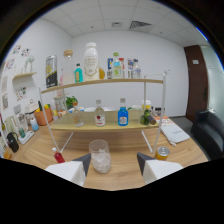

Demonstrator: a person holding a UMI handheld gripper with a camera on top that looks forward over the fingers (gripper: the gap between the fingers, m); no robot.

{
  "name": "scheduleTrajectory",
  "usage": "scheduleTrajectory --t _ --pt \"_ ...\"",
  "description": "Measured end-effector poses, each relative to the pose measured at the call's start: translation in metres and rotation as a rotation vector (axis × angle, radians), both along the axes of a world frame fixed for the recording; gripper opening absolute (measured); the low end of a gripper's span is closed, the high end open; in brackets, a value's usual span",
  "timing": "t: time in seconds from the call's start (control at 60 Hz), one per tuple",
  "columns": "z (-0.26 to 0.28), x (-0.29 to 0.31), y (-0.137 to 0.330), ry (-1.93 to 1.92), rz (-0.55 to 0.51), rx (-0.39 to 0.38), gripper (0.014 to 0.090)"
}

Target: Make me a cup of Vodka Sunrise.

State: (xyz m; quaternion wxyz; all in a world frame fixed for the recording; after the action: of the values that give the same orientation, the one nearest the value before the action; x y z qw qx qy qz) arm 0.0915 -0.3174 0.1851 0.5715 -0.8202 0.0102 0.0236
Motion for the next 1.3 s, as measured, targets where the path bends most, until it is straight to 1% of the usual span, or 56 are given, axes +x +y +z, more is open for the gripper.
scheduleTrajectory --t 0.133,0.2,0.25,0.4,0.433,0.45,0.467,0.483,0.5,0.517,0.617,0.733,0.767,0.95,1.05,1.083,1.3 --pt "-0.011 -0.043 -0.002 0.006 0.021 -0.026 0.0864" --pt "0.0 -0.064 0.006 0.011 0.034 -0.012 0.0859" --pt "0.012 -0.079 0.015 0.008 0.038 0.013 0.086" --pt "0.05 -0.115 0.061 0.011 0.033 0.094 0.0866" --pt "0.055 -0.12 0.073 0.007 0.027 0.099 0.0861" --pt "0.057 -0.122 0.079 0.005 0.023 0.1 0.082" --pt "0.059 -0.124 0.086 0.003 0.018 0.101 0.0852" --pt "0.06 -0.126 0.092 0.002 0.015 0.103 0.085" --pt "0.061 -0.128 0.098 0.001 0.012 0.105 0.0808" --pt "0.062 -0.13 0.104 0.002 0.01 0.106 0.0842" --pt "0.055 -0.136 0.142 -0.007 -0.002 0.098 0.0825" --pt "0.034 -0.143 0.174 -0.039 0.002 0.066 0.077" --pt "0.028 -0.145 0.182 -0.045 0.004 0.055 0.0744" --pt "0.001 -0.141 0.205 -0.048 -0.011 0.003 0.0536" --pt "0.001 -0.142 0.21 -0.047 -0.001 0.016 0.0425" --pt "0.002 -0.142 0.211 -0.053 0.0 0.02 0.0378" --pt "0.002 -0.144 0.208 -0.061 0.016 0.009 0.0358"
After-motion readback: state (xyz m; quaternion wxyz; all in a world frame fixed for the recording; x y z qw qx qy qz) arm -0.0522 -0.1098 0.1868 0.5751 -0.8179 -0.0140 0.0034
